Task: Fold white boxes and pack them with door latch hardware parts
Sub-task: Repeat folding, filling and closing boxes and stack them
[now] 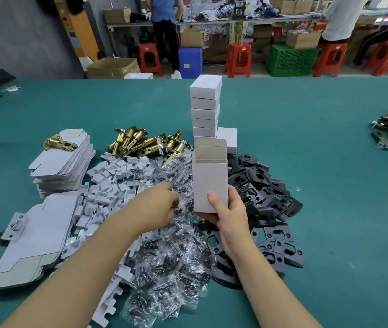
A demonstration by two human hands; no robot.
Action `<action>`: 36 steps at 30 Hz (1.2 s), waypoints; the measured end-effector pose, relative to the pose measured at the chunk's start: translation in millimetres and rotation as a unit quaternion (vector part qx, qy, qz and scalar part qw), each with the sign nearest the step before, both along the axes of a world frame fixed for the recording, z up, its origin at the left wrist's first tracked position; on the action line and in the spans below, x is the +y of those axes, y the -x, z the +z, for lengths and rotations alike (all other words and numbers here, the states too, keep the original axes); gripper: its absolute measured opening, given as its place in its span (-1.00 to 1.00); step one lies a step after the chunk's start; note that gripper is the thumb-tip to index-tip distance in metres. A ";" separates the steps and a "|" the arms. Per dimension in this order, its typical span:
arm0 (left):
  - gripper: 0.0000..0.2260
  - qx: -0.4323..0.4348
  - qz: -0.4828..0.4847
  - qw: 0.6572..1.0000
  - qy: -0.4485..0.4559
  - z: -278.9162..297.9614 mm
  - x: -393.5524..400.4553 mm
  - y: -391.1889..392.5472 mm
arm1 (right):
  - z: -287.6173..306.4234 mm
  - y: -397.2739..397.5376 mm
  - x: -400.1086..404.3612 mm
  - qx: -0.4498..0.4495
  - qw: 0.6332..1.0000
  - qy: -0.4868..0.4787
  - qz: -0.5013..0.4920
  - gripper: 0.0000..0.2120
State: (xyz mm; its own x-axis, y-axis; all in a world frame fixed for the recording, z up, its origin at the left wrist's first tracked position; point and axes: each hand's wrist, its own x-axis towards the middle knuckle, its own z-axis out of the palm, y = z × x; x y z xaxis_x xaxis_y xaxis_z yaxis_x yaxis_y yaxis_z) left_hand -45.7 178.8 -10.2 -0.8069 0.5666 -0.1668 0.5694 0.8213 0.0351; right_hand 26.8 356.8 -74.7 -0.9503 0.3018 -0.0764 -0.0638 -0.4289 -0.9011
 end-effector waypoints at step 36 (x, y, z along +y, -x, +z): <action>-0.87 0.211 -0.050 0.952 -0.216 92.8 41.5 -6.4 | 7.3 -7.4 -3.8 0.016 0.997 -0.063 0.043 -0.69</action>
State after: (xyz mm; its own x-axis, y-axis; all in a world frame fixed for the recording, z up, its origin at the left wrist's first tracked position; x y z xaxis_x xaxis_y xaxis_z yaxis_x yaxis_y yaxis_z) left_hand -39.3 220.4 82.6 -0.6887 0.5862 0.4266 0.6823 0.7231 0.1078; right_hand 34.2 353.0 -67.4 -0.9743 0.2249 -0.0114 -0.0621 -0.3169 -0.9464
